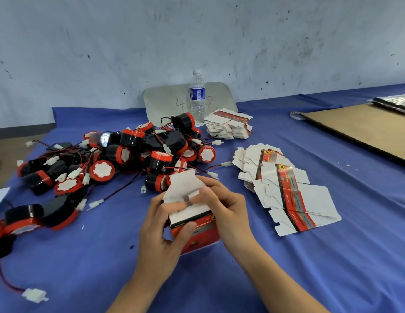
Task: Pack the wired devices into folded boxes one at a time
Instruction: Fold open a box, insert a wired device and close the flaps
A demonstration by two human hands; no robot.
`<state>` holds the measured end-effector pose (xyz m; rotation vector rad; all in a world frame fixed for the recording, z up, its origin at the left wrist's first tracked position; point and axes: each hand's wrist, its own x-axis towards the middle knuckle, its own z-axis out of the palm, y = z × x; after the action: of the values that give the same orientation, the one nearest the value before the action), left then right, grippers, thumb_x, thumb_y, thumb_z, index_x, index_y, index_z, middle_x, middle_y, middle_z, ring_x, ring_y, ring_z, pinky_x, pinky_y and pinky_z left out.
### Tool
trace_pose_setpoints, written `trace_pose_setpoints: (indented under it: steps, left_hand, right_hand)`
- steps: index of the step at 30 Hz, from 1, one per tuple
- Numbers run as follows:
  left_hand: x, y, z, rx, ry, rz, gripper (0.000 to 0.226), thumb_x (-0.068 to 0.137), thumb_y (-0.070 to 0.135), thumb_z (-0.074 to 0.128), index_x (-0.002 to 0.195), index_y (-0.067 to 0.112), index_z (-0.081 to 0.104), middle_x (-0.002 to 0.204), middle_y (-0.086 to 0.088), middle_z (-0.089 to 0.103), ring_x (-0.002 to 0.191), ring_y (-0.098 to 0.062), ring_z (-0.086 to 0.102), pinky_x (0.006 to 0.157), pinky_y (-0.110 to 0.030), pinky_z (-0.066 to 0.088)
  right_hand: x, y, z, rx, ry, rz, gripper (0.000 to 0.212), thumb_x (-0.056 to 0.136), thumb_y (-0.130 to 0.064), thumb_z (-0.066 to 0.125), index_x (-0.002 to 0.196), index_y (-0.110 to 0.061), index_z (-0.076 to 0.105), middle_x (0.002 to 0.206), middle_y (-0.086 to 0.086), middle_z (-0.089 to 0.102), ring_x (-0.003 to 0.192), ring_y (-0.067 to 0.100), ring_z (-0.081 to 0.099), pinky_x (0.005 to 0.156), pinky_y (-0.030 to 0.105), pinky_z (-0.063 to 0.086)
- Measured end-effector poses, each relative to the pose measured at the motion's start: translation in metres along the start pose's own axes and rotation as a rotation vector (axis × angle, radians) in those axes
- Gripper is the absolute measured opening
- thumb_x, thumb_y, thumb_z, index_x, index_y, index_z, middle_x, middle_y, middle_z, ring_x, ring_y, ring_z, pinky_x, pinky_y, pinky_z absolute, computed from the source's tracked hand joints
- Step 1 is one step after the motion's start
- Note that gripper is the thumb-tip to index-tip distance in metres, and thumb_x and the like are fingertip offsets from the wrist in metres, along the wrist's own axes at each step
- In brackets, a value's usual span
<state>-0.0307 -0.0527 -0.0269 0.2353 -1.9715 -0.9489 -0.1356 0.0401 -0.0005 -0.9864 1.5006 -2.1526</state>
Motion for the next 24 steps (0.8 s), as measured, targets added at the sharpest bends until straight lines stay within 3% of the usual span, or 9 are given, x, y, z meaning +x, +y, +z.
trace_pose_setpoints:
  steps: [2,4,8,12,14,16,18,21,24]
  left_hand:
    - [-0.001,-0.002,0.000,0.023,-0.005,0.021,0.039,0.085,0.072,0.049,0.112,0.045,0.049,0.123,0.028,0.045,0.110,0.000,0.054,0.078,-0.009,0.047]
    - [-0.003,-0.003,0.001,-0.010,0.011,0.002,0.045,0.082,0.072,0.053,0.122,0.054,0.042,0.129,0.033,0.042,0.113,-0.003,0.055,0.079,-0.010,0.049]
    - [-0.005,-0.003,0.000,-0.155,0.027,-0.078,0.077,0.074,0.071,0.063,0.138,0.063,0.022,0.140,0.031,0.043,0.122,0.004,0.051,0.088,-0.010,0.047]
    - [-0.001,-0.004,-0.002,-0.027,0.020,-0.033,0.059,0.079,0.073,0.055,0.133,0.056,0.037,0.137,0.031,0.045,0.122,-0.001,0.051,0.087,-0.014,0.049]
    - [-0.001,-0.005,-0.002,0.030,0.017,0.018,0.049,0.085,0.069,0.050,0.127,0.044,0.047,0.138,0.021,0.046,0.126,-0.005,0.048,0.089,-0.015,0.048]
    - [0.000,-0.004,-0.001,0.079,0.004,0.048,0.047,0.089,0.068,0.046,0.123,0.036,0.050,0.138,0.013,0.046,0.127,-0.002,0.045,0.087,-0.012,0.047]
    - [0.001,-0.002,-0.002,0.102,-0.019,0.077,0.047,0.091,0.065,0.044,0.124,0.032,0.050,0.141,0.009,0.043,0.128,0.001,0.043,0.088,-0.009,0.045]
    - [0.001,-0.003,-0.005,0.067,-0.050,0.117,0.055,0.092,0.063,0.043,0.138,0.031,0.041,0.151,0.007,0.040,0.137,-0.001,0.036,0.099,-0.010,0.039]
    - [0.003,-0.001,-0.012,0.047,-0.055,0.077,0.061,0.092,0.070,0.034,0.148,0.053,0.017,0.155,0.024,0.025,0.134,-0.006,0.042,0.089,-0.014,0.049]
  right_hand:
    - [0.000,-0.001,-0.001,-0.001,-0.009,-0.008,0.020,0.085,-0.020,0.061,0.072,-0.016,0.076,0.102,-0.004,0.071,0.095,0.010,0.066,0.074,0.017,0.048]
    - [0.000,-0.001,-0.002,0.007,-0.036,-0.022,0.011,0.086,-0.017,0.059,0.087,-0.020,0.069,0.093,-0.002,0.070,0.084,0.012,0.064,0.070,0.021,0.048]
    - [0.001,-0.002,-0.004,0.056,-0.071,-0.045,0.033,0.089,-0.013,0.057,0.112,-0.038,0.061,0.098,-0.009,0.069,0.085,0.010,0.064,0.071,0.021,0.050]
    - [0.002,-0.005,-0.002,-0.046,-0.084,-0.072,0.006,0.087,-0.021,0.062,0.087,-0.018,0.068,0.093,-0.005,0.071,0.083,0.004,0.063,0.071,0.013,0.046]
    - [0.003,-0.002,-0.003,-0.100,-0.078,-0.064,0.014,0.081,-0.030,0.064,0.070,-0.021,0.062,0.097,-0.003,0.070,0.085,0.006,0.062,0.073,0.014,0.044]
    - [0.005,0.001,-0.005,-0.109,-0.099,-0.029,0.015,0.080,-0.028,0.066,0.067,-0.025,0.059,0.104,-0.002,0.069,0.089,0.010,0.063,0.075,0.019,0.046]
    - [0.005,0.001,-0.008,-0.047,-0.178,0.035,0.003,0.082,-0.018,0.065,0.081,-0.019,0.062,0.113,-0.001,0.067,0.095,0.013,0.065,0.076,0.025,0.051]
    - [0.008,-0.006,-0.016,-0.047,-0.293,0.155,0.033,0.082,-0.016,0.065,0.114,-0.022,0.062,0.114,0.000,0.068,0.103,0.020,0.065,0.084,0.031,0.054]
    - [0.010,-0.014,-0.022,-0.035,-0.402,0.257,0.041,0.084,-0.018,0.065,0.122,-0.033,0.062,0.106,-0.006,0.069,0.098,0.016,0.066,0.082,0.026,0.053]
